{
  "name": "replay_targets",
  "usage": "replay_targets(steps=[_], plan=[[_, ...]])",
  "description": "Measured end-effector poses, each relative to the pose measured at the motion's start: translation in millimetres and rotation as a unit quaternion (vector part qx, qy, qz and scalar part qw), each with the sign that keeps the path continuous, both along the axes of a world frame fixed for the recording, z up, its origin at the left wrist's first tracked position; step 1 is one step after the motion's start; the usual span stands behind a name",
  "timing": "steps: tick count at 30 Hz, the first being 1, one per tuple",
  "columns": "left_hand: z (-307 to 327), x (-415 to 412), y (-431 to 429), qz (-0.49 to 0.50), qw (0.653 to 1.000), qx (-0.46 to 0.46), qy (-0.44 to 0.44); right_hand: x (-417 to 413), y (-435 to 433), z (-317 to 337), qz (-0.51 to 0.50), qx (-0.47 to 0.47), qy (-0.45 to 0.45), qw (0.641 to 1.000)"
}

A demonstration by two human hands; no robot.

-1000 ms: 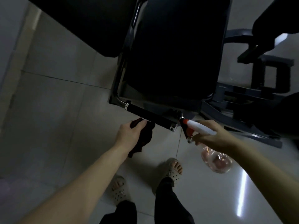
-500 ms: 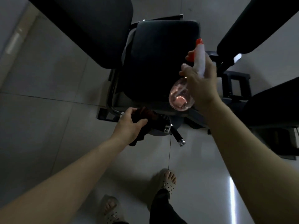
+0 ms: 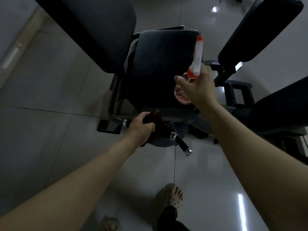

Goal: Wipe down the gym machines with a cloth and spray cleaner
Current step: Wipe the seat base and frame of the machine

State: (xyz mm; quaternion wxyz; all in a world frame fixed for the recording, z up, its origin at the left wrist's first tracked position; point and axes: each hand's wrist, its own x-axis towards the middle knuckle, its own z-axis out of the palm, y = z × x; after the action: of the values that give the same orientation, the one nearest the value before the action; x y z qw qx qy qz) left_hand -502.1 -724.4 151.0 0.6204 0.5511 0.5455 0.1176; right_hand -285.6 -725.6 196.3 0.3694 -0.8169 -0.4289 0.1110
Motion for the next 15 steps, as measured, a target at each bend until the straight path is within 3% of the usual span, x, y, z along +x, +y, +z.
replay_targets(steps=[5, 12, 15], plan=[[-11, -10, 0, 0.005, 0.999, 0.034, -0.007, 3, 19, -2, -0.041, 0.065, 0.004, 0.997], [-13, -10, 3, 0.004, 0.998, 0.035, -0.051, 23, 29, 0, -0.001, 0.037, 0.145, 0.989], [-8, -8, 4, 0.002, 0.998, 0.038, -0.054, 30, 2, 9, -0.015, 0.013, 0.14, 0.99]])
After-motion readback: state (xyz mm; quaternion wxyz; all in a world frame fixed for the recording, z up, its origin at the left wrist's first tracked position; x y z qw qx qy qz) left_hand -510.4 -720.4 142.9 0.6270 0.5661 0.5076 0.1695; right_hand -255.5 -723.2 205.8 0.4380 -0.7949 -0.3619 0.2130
